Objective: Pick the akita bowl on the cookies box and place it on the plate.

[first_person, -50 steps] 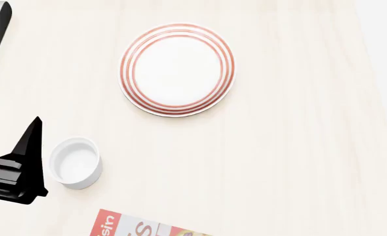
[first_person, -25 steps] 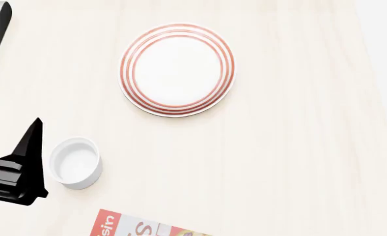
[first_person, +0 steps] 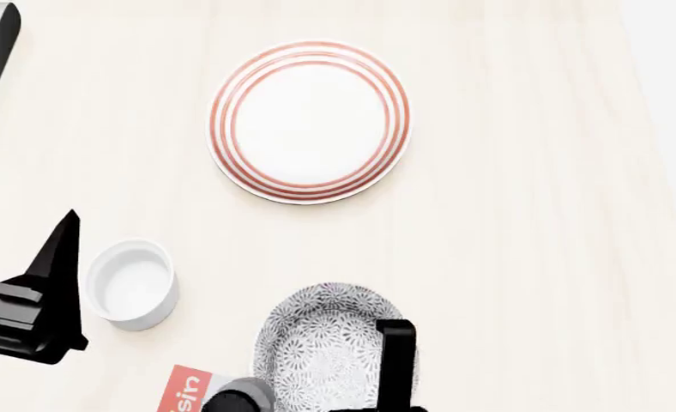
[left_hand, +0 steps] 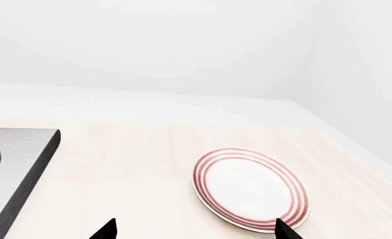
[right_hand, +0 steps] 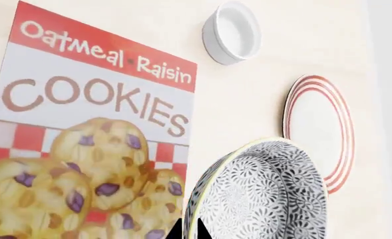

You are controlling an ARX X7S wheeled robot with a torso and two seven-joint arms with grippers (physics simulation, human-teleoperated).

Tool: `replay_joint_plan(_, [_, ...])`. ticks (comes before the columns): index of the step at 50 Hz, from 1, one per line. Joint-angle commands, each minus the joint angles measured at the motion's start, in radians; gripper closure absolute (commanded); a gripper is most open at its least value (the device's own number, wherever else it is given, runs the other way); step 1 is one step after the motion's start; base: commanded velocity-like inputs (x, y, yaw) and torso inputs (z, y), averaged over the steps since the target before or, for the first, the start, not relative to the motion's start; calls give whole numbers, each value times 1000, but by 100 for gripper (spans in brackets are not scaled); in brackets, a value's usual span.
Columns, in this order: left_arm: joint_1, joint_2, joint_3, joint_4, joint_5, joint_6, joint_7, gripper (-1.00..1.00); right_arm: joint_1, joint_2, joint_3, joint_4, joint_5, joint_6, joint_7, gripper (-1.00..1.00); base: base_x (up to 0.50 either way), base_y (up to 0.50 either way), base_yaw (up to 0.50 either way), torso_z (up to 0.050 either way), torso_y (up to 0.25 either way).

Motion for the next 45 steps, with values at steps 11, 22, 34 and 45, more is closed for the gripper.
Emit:
replay_joint_plan(11, [11,-6,13,-9,17,25,18,-100,144,100,-223,183,-726,-198,-542,100,0,0,0,0,0])
replay_joint_plan(22, [19,-9,18,-13,26,41,29,-100,158,48,-312,381,-917,-350,-615,100,0,0,0,0,0])
replay_joint_plan(34, [26,-14,25,-4,31,45,29,-100,150,-27,-381,617,-1083,-499,-644,100,0,0,0,0,0])
replay_joint_plan(45, [28,-15,35,-6,37,49,32,-100,132,-131,-395,874,-1181,-641,-659,100,0,0,0,0,0])
